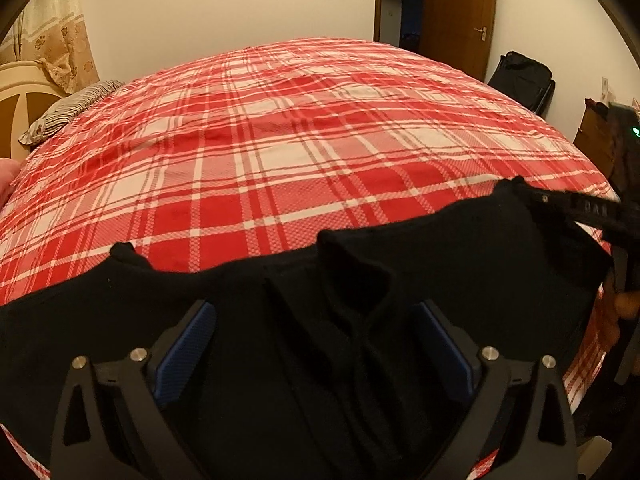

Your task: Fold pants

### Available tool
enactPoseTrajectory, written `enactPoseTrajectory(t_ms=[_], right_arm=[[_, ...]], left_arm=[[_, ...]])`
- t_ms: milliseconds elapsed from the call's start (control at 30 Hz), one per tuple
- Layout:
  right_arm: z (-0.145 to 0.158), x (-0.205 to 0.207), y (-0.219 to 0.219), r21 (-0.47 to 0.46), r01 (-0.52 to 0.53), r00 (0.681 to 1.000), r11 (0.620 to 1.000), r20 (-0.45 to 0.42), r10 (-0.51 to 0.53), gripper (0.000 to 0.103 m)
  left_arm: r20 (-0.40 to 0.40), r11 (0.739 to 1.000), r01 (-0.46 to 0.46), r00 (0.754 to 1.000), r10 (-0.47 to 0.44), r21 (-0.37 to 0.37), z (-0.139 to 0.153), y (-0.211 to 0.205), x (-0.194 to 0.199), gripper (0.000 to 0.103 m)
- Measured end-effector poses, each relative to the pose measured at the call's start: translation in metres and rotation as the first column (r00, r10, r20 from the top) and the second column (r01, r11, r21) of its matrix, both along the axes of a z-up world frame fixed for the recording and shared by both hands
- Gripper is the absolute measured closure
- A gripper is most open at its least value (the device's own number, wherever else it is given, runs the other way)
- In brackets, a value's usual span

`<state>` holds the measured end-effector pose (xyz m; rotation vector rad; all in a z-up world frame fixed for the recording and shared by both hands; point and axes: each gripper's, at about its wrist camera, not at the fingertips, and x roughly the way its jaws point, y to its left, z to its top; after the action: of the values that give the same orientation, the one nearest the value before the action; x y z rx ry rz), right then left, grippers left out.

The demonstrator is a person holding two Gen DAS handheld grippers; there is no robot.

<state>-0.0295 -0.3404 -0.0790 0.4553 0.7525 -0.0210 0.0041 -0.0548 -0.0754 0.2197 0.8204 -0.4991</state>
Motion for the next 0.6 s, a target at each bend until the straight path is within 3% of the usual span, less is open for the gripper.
enactPoseTrajectory(t_ms=[133,267,333,400,500,600], right_arm=[[0.0,-0.001,-0.013,0.107,-0.016,1.0,0.994,0.003,0.015,0.084],[0.02,-0.025,-0.019,0.143,0.026,0.999,0.989,0.026,-0.03,0.081],[0.034,-0.041,-0.022,0.121,0.08,0.993,0.989,0.072,-0.089,0.081],[0.054,-0.059,-0.015,0.013,0.166,0.979,0.986,0.12,-0.166,0.081],[0.071,-0.063,0.017,-0.08,0.125,0.977,0.989,0.184,-0.109,0.081],[0.068,-0.049,0.069,-0.086,-0.056,0.983,0.995,0.168,0.07,0.081]], left_arm=[[-0.001,1.0,0.004,1.0,-0.004,0.0,0.004,0.005,-0.002,0.001],[0.075,0.999,-0.029,0.997,0.031,-0.032,0.023,0.03,-0.007,0.001],[0.092,0.996,-0.066,0.993,0.072,-0.067,0.032,0.054,-0.006,0.001],[0.101,0.989,-0.123,0.986,0.131,-0.079,0.035,0.078,-0.003,0.001],[0.129,0.965,-0.251,0.957,0.258,-0.071,0.037,0.125,-0.001,0.001],[0.147,0.906,-0.415,0.894,0.423,-0.085,0.037,0.187,-0.001,0.001]])
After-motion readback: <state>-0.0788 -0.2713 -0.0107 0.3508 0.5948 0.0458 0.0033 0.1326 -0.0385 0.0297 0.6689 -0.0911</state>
